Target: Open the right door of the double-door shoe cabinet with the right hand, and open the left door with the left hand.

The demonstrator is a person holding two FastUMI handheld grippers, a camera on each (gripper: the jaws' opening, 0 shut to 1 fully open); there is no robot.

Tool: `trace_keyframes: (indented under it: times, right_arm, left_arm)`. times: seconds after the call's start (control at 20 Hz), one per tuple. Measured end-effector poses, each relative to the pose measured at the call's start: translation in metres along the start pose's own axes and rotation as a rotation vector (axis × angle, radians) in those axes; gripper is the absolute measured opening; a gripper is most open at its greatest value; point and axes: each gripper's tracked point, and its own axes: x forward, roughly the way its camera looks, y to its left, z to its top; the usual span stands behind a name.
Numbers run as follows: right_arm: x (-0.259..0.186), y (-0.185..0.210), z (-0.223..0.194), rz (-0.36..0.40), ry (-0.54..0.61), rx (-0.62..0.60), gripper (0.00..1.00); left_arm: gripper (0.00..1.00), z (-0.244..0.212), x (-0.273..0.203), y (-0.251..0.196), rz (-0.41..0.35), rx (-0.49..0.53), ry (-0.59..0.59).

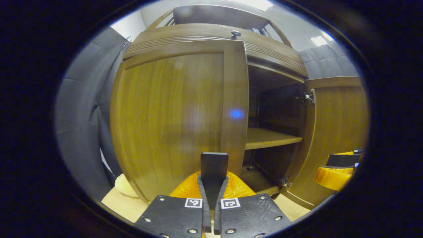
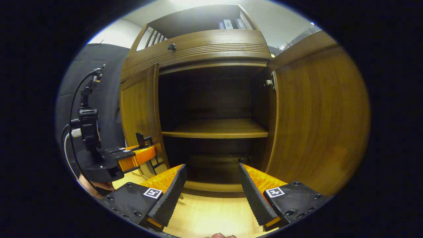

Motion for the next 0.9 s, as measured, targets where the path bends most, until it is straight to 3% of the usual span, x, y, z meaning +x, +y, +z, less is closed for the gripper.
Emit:
trace_keyframes:
  times: [0.9]
  right_arm:
    - [-0.024, 0.032, -0.017, 0.033, 0.003, 0.020, 0.93]
  left_arm:
    - [0.05, 0.000, -0.084, 0.039, 0.037, 0.010, -0.031]
